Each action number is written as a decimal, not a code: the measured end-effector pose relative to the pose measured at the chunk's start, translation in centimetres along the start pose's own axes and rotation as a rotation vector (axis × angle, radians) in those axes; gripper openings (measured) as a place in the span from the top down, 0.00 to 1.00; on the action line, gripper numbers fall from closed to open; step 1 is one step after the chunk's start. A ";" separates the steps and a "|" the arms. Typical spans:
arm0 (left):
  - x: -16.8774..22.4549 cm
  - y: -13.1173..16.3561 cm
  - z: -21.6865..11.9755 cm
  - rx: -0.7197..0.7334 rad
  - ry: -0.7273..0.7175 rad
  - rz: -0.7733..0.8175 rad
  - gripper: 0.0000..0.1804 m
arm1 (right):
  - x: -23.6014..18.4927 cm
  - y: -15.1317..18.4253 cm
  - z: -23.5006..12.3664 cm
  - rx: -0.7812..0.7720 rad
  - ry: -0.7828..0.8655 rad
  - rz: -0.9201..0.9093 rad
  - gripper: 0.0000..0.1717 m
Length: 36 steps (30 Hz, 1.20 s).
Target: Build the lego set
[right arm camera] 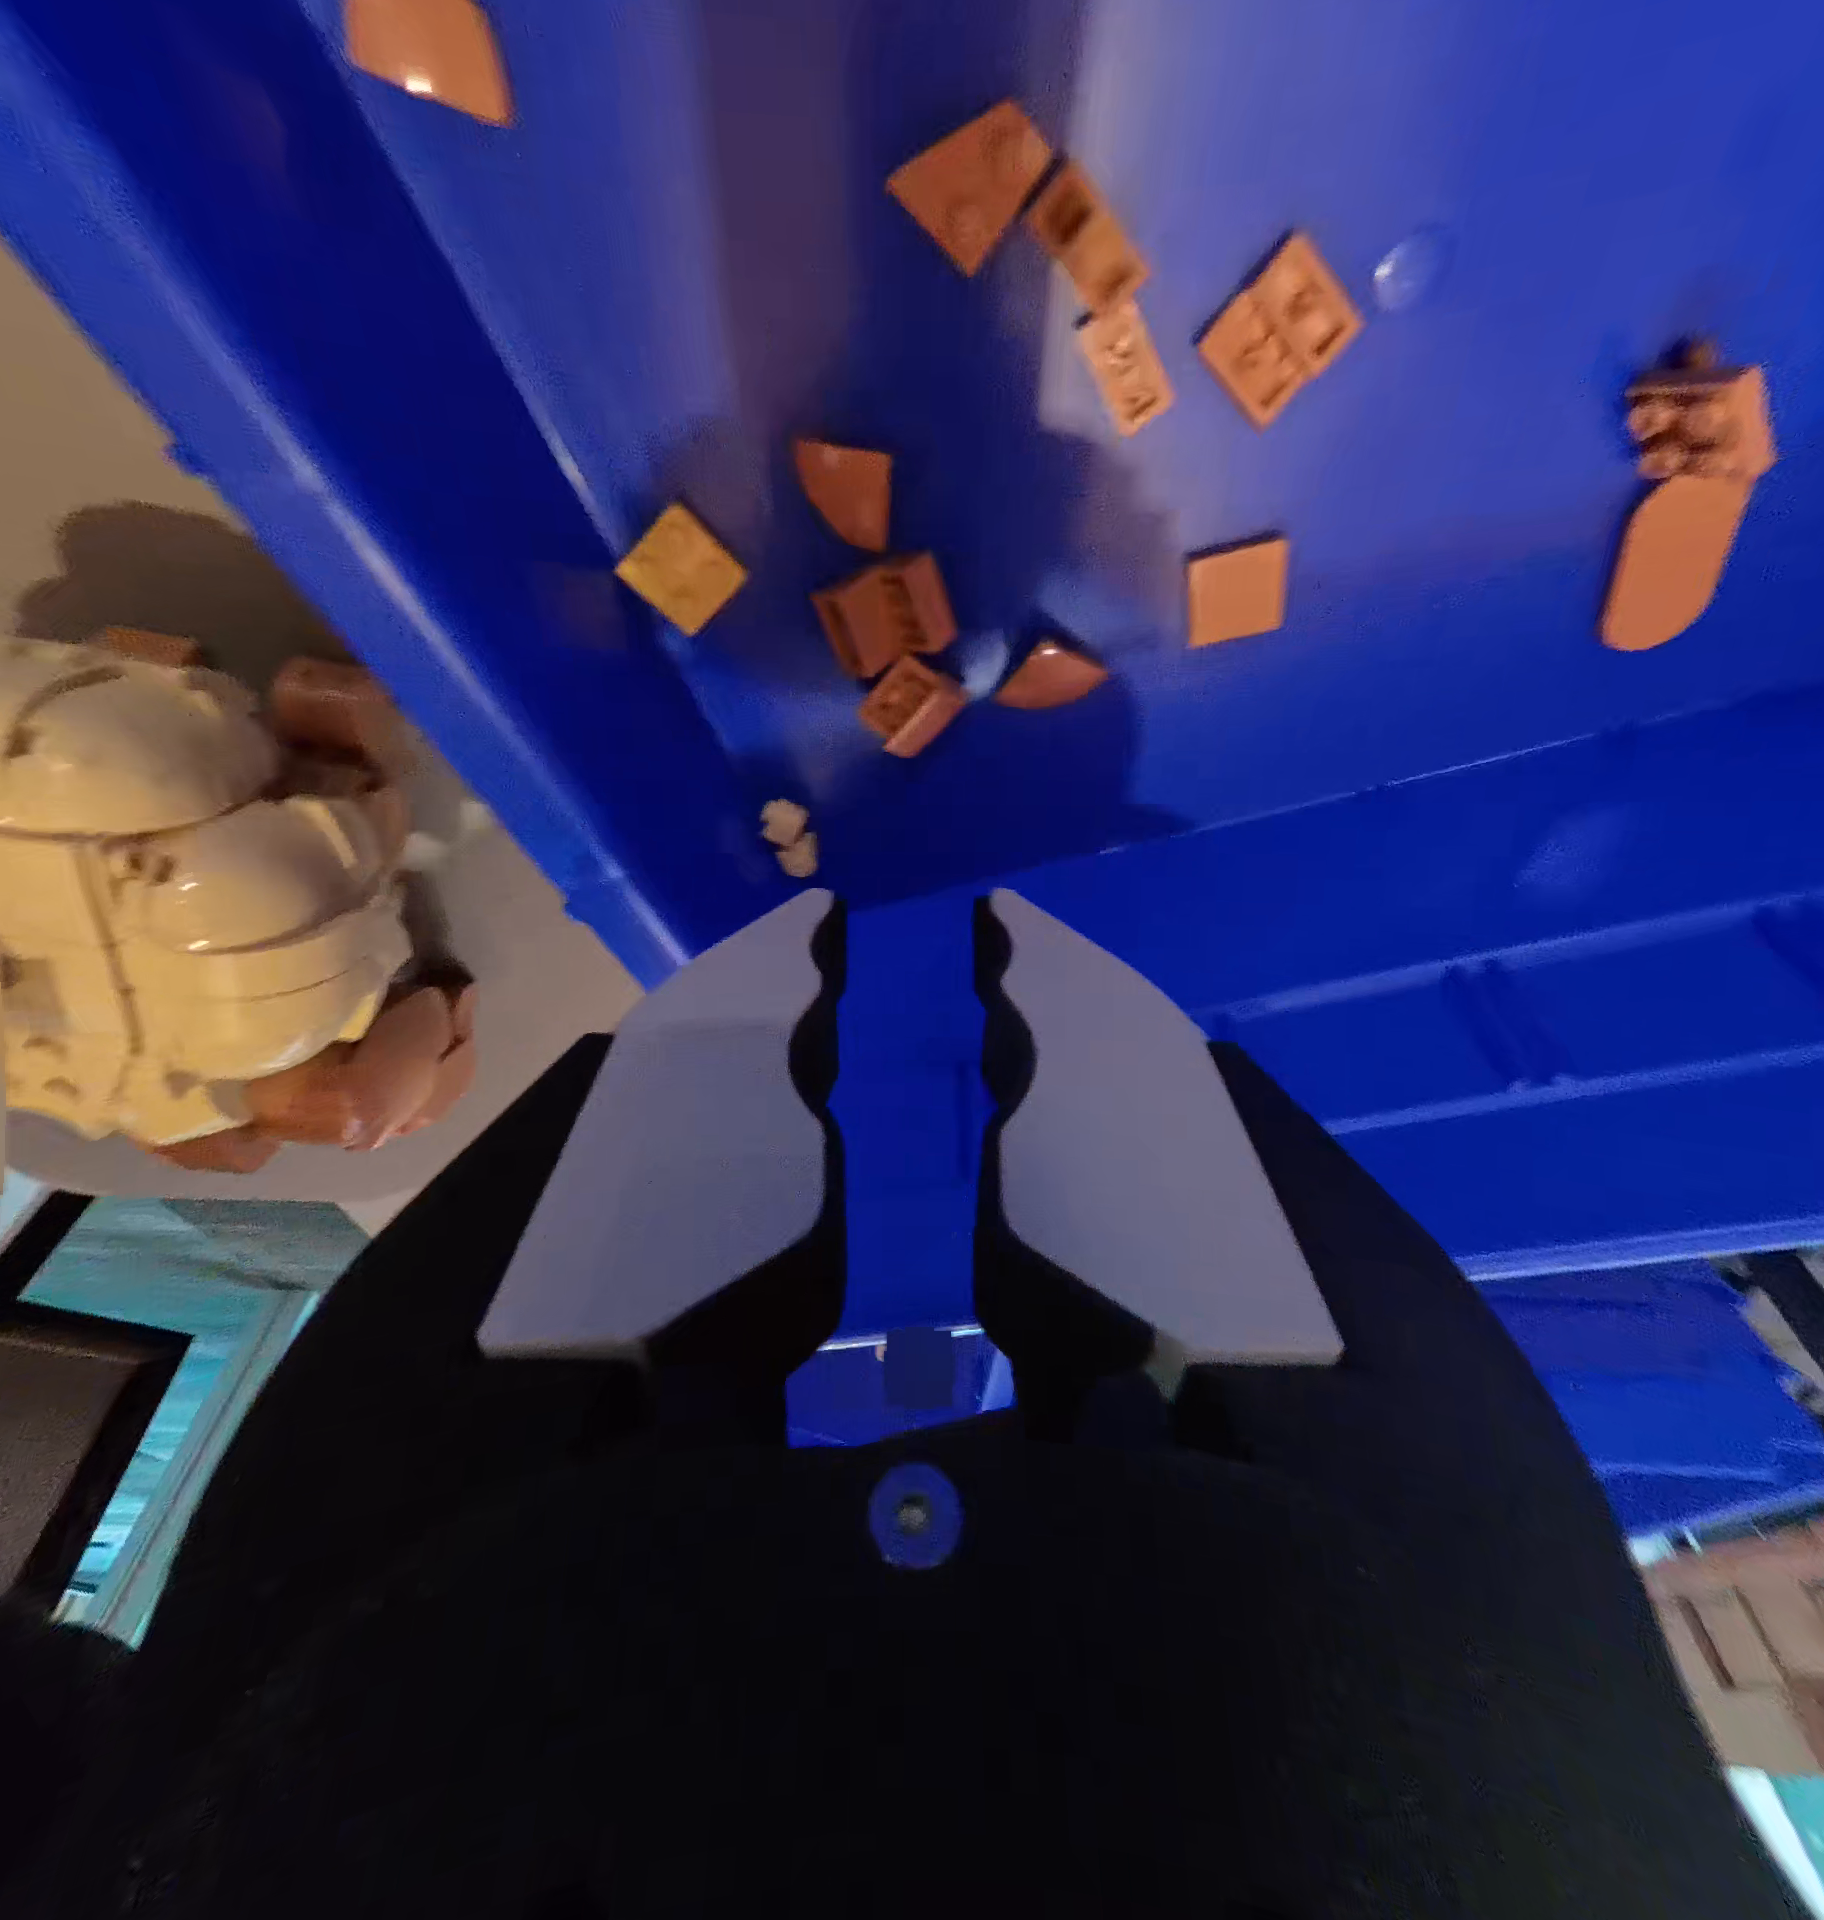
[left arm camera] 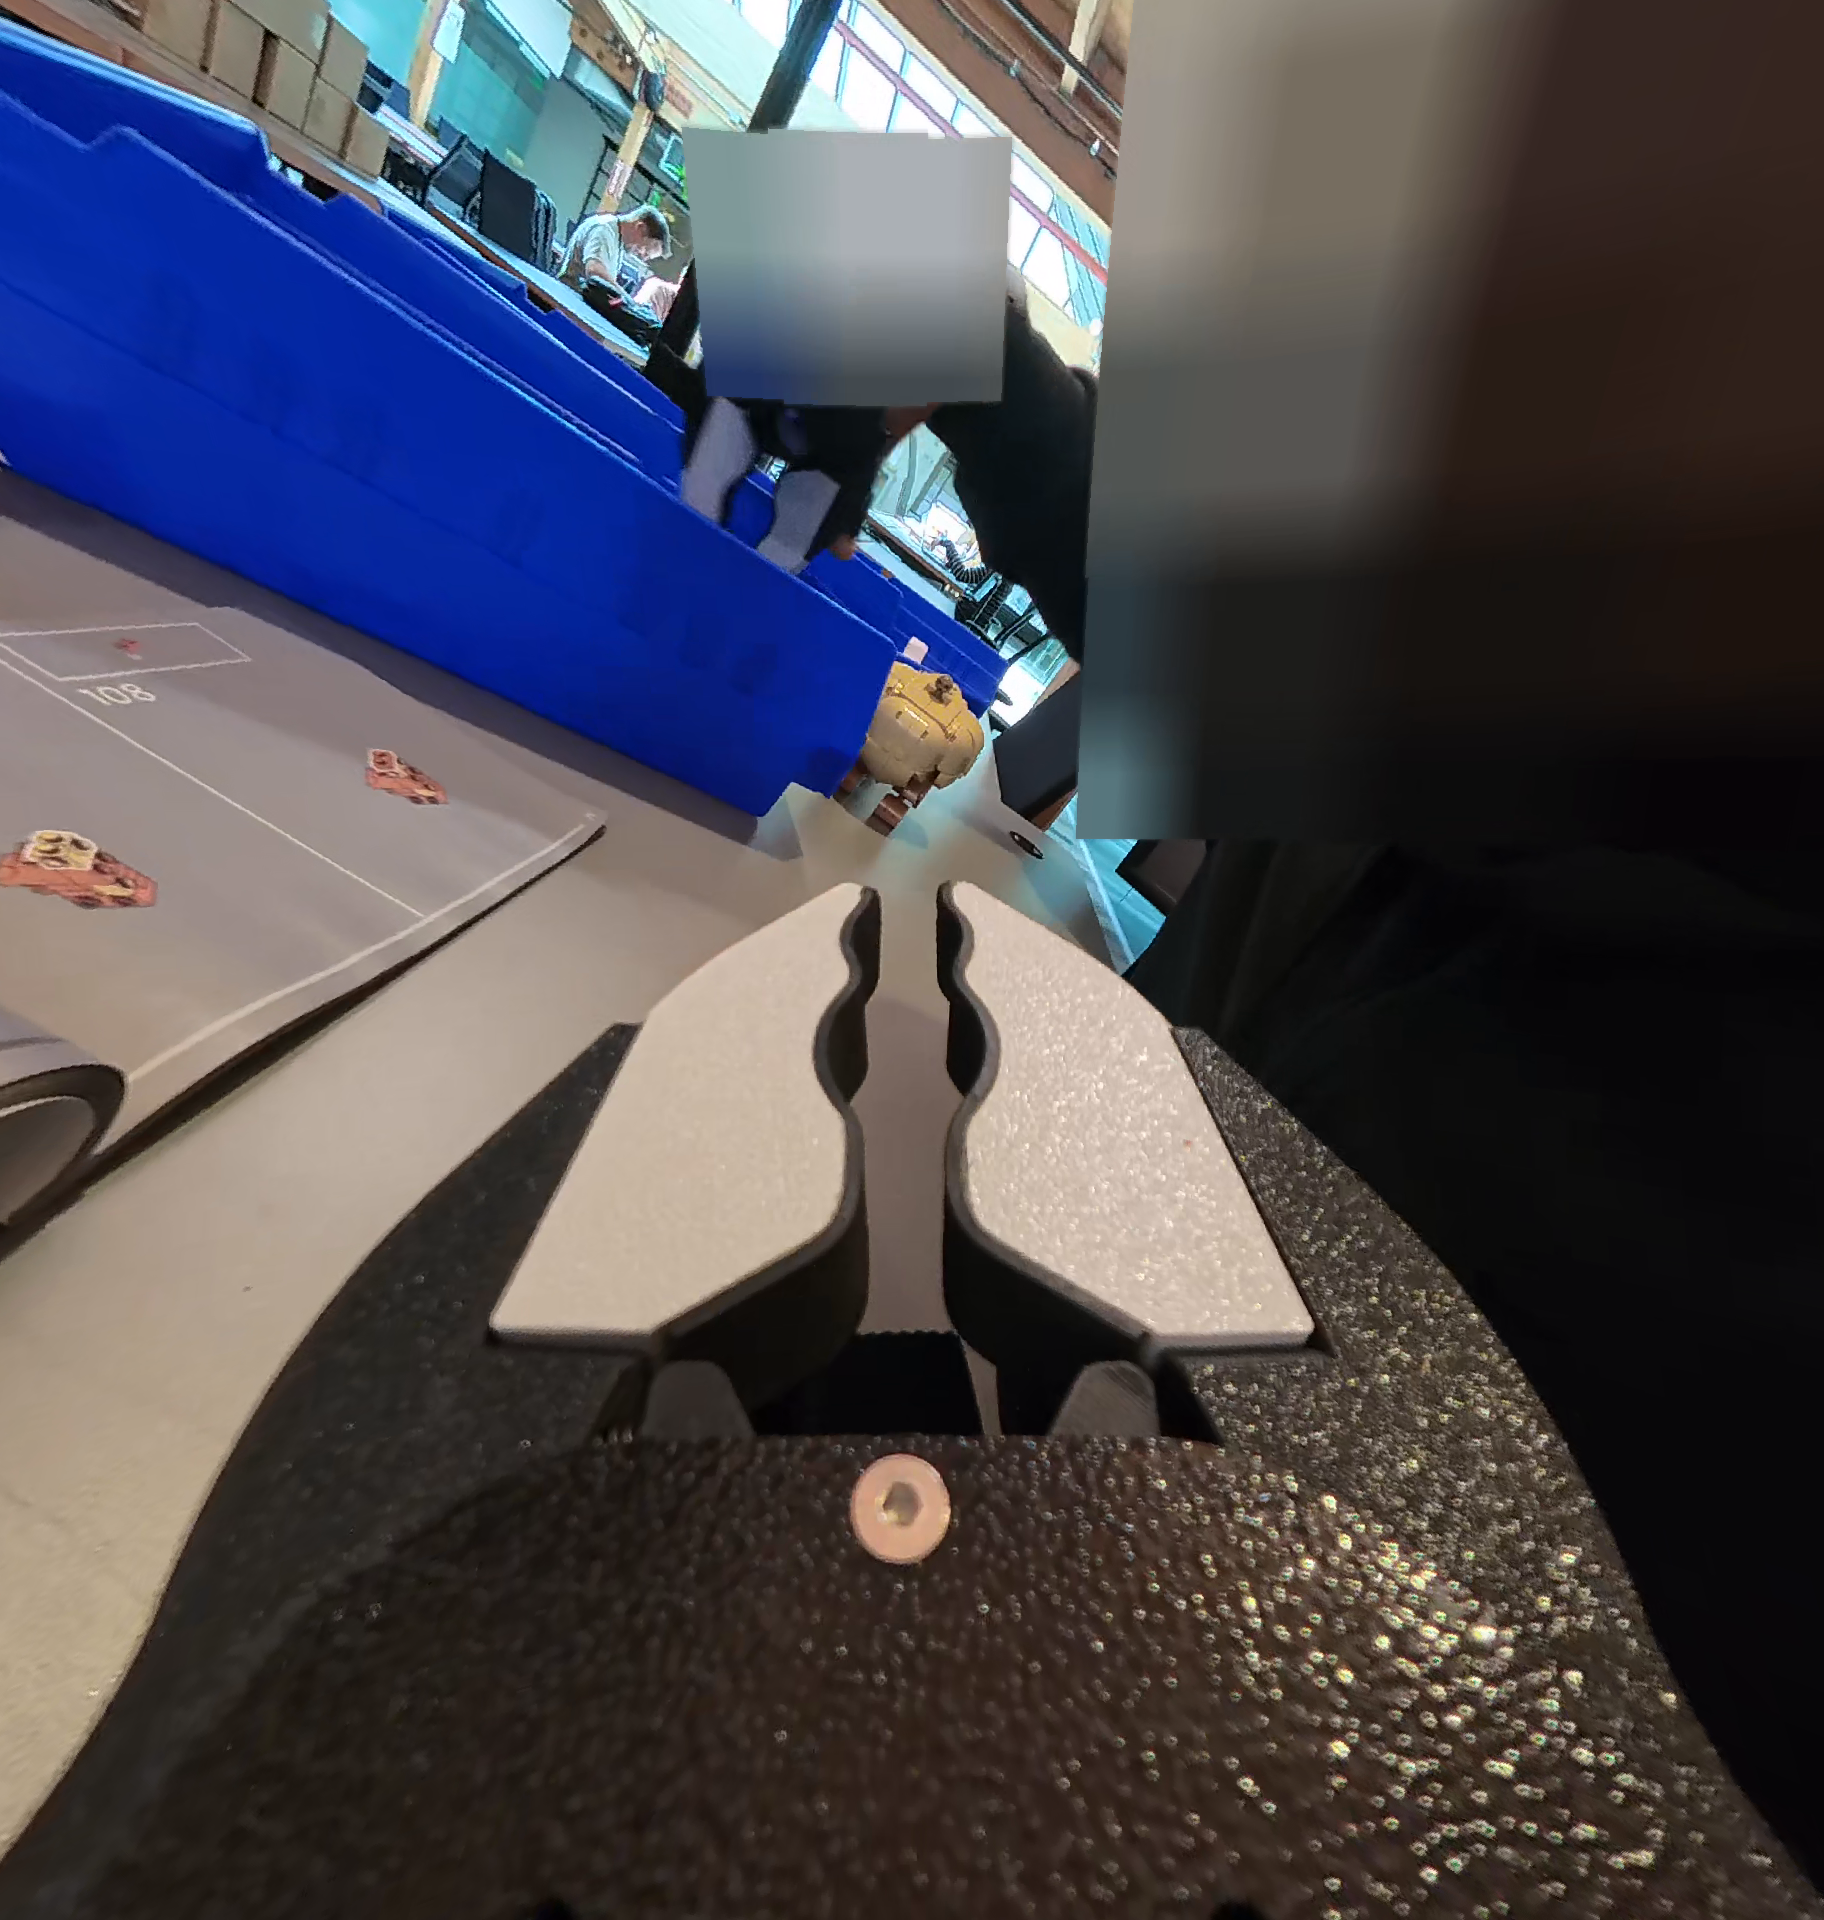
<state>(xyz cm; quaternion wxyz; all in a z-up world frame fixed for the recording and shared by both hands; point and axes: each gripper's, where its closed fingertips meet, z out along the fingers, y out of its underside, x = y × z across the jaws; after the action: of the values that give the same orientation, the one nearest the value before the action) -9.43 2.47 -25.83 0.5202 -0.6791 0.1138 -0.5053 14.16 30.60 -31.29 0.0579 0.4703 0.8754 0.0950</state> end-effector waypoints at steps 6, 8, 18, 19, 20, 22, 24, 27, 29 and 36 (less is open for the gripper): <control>-0.7 -1.1 0.6 -0.027 -0.108 0.207 0.95 | 1.0 -2.0 -4.0 0.284 0.138 0.138 0.79; -0.8 -3.1 2.2 -0.122 -0.133 0.361 0.95 | 0.5 -1.4 -5.9 0.418 0.221 0.226 0.78; -4.0 -7.2 27.0 -0.809 0.465 1.055 0.89 | -3.7 4.4 -6.1 0.859 0.371 0.501 0.78; -4.9 -5.9 29.0 -0.880 0.526 1.064 0.89 | -4.2 5.0 -5.8 0.879 0.375 0.517 0.78; -5.9 -4.6 30.7 -0.942 0.581 1.072 0.89 | -4.7 5.6 -5.5 0.893 0.382 0.528 0.78; -7.5 -2.0 33.2 -1.021 0.666 1.051 0.90 | -5.8 6.7 -4.8 0.909 0.382 0.535 0.79; -8.5 0.5 34.4 -1.073 0.725 1.032 0.89 | -6.8 7.3 -4.0 0.913 0.364 0.527 0.79; -9.9 2.7 35.2 -1.121 0.743 1.110 0.88 | -7.9 7.8 -2.7 0.891 0.332 0.468 0.79; -9.7 3.3 35.6 -1.105 0.750 1.102 0.87 | -7.9 7.9 -2.1 0.892 0.315 0.431 0.79; -10.5 5.1 36.0 -1.201 0.772 1.128 0.86 | -7.3 6.8 -0.7 0.953 0.271 0.341 0.78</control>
<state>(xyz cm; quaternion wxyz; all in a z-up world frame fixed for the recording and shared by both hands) 16.59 28.69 -34.10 0.1745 -0.4631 0.8396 -0.2238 23.57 28.12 -29.00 -0.2927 0.5639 0.7321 -0.2457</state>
